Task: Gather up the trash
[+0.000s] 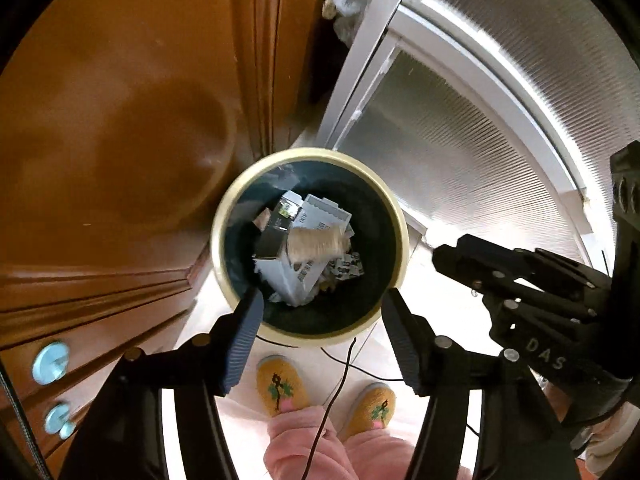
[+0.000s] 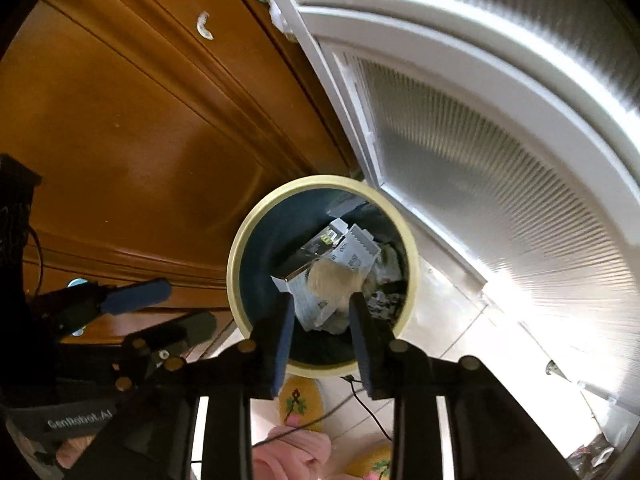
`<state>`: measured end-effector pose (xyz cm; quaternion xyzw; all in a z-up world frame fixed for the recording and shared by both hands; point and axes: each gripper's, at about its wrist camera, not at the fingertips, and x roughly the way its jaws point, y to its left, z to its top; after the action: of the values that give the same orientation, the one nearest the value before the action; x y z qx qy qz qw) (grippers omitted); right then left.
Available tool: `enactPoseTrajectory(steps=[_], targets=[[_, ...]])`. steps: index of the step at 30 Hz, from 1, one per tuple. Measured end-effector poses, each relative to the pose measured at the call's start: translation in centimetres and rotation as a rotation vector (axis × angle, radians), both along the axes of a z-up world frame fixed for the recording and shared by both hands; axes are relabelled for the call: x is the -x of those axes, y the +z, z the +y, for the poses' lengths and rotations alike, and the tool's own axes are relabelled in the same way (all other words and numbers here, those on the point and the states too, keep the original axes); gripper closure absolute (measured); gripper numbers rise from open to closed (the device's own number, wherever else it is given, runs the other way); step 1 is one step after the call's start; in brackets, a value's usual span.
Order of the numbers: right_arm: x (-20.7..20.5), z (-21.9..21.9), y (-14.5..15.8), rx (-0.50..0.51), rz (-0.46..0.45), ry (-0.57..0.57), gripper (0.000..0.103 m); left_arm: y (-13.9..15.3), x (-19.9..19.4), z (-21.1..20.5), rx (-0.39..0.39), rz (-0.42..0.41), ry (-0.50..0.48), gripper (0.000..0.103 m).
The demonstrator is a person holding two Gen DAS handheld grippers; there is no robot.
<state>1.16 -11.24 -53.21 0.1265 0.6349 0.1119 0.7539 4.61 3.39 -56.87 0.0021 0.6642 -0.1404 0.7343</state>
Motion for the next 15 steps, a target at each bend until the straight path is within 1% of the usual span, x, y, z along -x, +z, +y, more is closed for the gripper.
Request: enactPoseTrajectory(steps=[3, 6, 7, 10, 11, 13, 14, 15], targets=[[0.4, -0.8, 1.6, 0.006, -0.021, -0.005, 0.074, 2.9, 0.8, 0.3, 0.003, -0.017, 0.018, 0.043], [0.8, -1.4, 5.2, 0.001, -0.051, -0.014, 0.074, 6.7, 1.8, 0.3, 0.005, -0.033, 0.039, 0.043], [1.1, -1.5, 7.0, 0.001, -0.065, -0.019, 0.074, 8.0, 2.1, 0.4, 0.001, -0.041, 0.046, 0.043], [1.9, -2.0, 12.5, 0.010, -0.109, -0.024, 0.074, 13.9, 3.5, 0.0, -0.007, -0.073, 0.068, 0.043], [2.2, -2.1, 14.6, 0.007, -0.124, -0.022, 0.074, 16.5, 4.0, -0.2, -0.014, -0.095, 0.081, 0.043], [2.8, -2.3, 18.6, 0.013, -0.149, -0.012, 0.074, 20.3, 4.8, -0.5, -0.021, -0.121, 0.099, 0.043], [3.1, -2.5, 20.8, 0.014, -0.165, -0.008, 0.074, 23.2, 5.4, -0.7, -0.013, -0.146, 0.105, 0.043], [3.3, -2.6, 22.9, 0.017, -0.180, -0.003, 0.074, 24.9, 5.7, -0.7, -0.010, -0.164, 0.109, 0.043]])
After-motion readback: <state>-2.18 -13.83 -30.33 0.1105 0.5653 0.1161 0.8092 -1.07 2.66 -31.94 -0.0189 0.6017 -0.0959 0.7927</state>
